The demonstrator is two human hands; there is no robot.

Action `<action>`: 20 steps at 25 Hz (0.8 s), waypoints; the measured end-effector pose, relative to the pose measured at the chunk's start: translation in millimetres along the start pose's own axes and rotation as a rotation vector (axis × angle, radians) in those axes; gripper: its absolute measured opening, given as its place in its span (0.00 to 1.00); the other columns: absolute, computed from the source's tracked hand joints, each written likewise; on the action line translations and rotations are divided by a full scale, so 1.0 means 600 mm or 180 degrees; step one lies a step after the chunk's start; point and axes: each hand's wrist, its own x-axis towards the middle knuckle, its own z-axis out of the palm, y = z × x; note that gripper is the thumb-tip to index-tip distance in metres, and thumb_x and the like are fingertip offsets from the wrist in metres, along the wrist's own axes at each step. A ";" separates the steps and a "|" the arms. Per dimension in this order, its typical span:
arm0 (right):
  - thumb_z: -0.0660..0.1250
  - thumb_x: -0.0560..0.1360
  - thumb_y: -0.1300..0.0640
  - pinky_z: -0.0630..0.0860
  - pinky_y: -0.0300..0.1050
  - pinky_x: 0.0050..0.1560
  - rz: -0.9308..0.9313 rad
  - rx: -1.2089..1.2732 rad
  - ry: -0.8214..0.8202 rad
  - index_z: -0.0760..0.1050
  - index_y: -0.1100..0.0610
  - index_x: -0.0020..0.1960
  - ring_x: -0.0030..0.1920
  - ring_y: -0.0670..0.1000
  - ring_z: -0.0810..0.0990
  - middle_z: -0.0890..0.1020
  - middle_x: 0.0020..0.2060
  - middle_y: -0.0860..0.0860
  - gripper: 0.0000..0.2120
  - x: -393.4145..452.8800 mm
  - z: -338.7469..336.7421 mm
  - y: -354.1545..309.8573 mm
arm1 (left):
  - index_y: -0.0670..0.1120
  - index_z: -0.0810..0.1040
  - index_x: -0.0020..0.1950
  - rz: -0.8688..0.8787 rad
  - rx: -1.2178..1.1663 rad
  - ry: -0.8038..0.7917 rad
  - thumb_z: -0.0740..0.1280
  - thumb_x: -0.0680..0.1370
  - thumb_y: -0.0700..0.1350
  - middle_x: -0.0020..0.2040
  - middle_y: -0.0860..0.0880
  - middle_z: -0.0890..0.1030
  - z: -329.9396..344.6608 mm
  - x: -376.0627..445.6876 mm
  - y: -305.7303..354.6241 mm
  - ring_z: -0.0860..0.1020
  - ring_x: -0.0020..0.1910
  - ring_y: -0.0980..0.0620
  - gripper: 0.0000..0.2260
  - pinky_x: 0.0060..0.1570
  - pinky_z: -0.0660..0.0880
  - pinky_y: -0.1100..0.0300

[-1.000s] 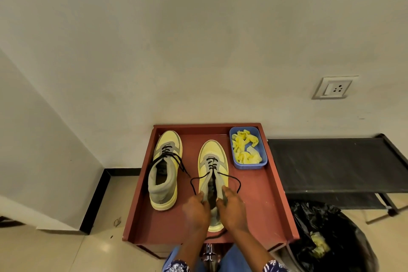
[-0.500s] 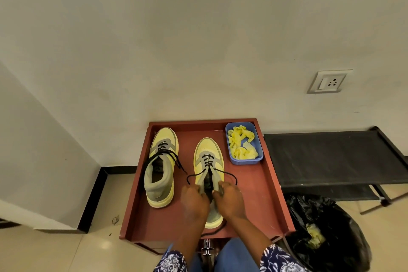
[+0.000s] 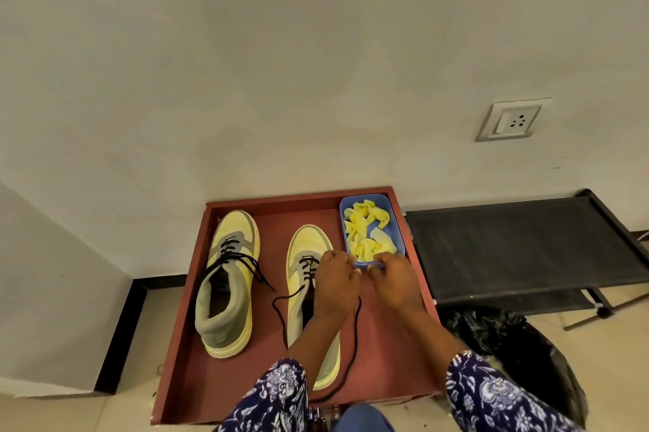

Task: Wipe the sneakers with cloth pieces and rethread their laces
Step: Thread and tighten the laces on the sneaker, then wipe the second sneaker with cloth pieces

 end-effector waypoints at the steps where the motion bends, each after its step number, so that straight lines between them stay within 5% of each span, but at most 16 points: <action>1: 0.63 0.76 0.57 0.73 0.50 0.59 0.0080 -0.0056 0.0019 0.75 0.61 0.61 0.58 0.58 0.76 0.77 0.59 0.59 0.15 0.018 -0.008 0.008 | 0.39 0.78 0.52 0.0026 0.0036 -0.0089 0.63 0.74 0.36 0.54 0.44 0.77 0.008 0.013 0.003 0.75 0.54 0.49 0.08 0.53 0.69 0.62; 10: 0.63 0.76 0.54 0.73 0.50 0.58 0.0242 -0.0820 -0.0345 0.72 0.58 0.64 0.61 0.58 0.74 0.75 0.62 0.58 0.18 0.121 -0.024 0.024 | 0.40 0.73 0.64 0.0011 0.0030 -0.0913 0.58 0.76 0.33 0.65 0.44 0.75 0.080 0.081 0.012 0.72 0.64 0.47 0.17 0.63 0.65 0.63; 16: 0.63 0.74 0.58 0.76 0.48 0.50 0.0519 -0.1279 -0.0610 0.74 0.55 0.57 0.55 0.58 0.78 0.79 0.56 0.57 0.12 0.144 -0.002 0.029 | 0.41 0.71 0.66 -0.0219 0.0030 -0.0984 0.56 0.78 0.35 0.67 0.44 0.72 0.088 0.088 -0.008 0.70 0.66 0.48 0.16 0.64 0.65 0.60; 20: 0.61 0.73 0.61 0.76 0.48 0.51 0.0495 -0.0882 -0.0272 0.76 0.58 0.57 0.53 0.60 0.78 0.79 0.54 0.59 0.13 0.138 -0.010 0.026 | 0.40 0.71 0.65 -0.0394 -0.0172 -0.0907 0.55 0.79 0.35 0.67 0.44 0.72 0.071 0.089 -0.009 0.70 0.66 0.48 0.16 0.65 0.66 0.59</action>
